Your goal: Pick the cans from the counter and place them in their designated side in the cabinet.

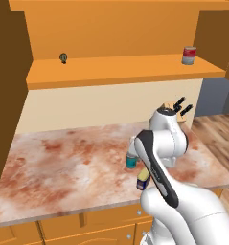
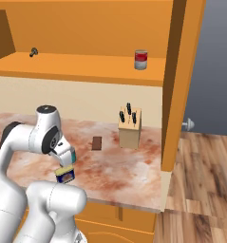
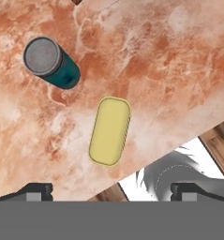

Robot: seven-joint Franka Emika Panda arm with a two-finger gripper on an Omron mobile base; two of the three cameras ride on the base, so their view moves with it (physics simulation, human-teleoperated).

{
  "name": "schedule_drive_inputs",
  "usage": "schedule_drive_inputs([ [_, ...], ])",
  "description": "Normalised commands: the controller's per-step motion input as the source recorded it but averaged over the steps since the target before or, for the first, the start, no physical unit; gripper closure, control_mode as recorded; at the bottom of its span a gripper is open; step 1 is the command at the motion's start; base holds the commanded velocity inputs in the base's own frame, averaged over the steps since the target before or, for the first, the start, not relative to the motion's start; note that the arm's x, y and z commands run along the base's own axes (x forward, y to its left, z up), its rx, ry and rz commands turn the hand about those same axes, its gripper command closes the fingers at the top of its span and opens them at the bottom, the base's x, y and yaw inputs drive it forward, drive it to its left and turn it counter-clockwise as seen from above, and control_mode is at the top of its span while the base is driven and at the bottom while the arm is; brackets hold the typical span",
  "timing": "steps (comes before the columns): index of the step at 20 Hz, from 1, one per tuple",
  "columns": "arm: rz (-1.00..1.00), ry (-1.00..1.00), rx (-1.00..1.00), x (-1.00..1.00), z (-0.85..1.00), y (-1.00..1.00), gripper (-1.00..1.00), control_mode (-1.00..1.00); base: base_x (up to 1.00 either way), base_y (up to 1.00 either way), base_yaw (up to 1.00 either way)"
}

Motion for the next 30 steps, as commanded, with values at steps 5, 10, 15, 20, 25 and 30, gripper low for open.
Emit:
schedule_drive_inputs([
  [5, 0.0, 0.0, 0.0, 0.0, -0.2, 0.0, -1.0, -1.0, 0.0, 0.0, 0.0],
  [10, 0.0, 0.0, 0.0, 0.0, -0.2, 0.0, -1.0, -1.0, 0.0, 0.0, 0.0],
  [15, 0.0, 0.0, 0.0, 0.0, -0.2, 0.0, -1.0, -1.0, 0.0, 0.0, 0.0],
  [20, 0.0, 0.0, 0.0, 0.03, -0.19, 0.0, -1.0, -1.0, 0.0, 0.0, 0.0],
  [25, 0.0, 0.0, 0.0, 0.1, -0.18, 0.0, -1.0, -1.0, 0.0, 0.0, 0.0],
  [30, 0.0, 0.0, 0.0, 0.1, -0.17, 0.0, -1.0, -1.0, 0.0, 0.0, 0.0],
])
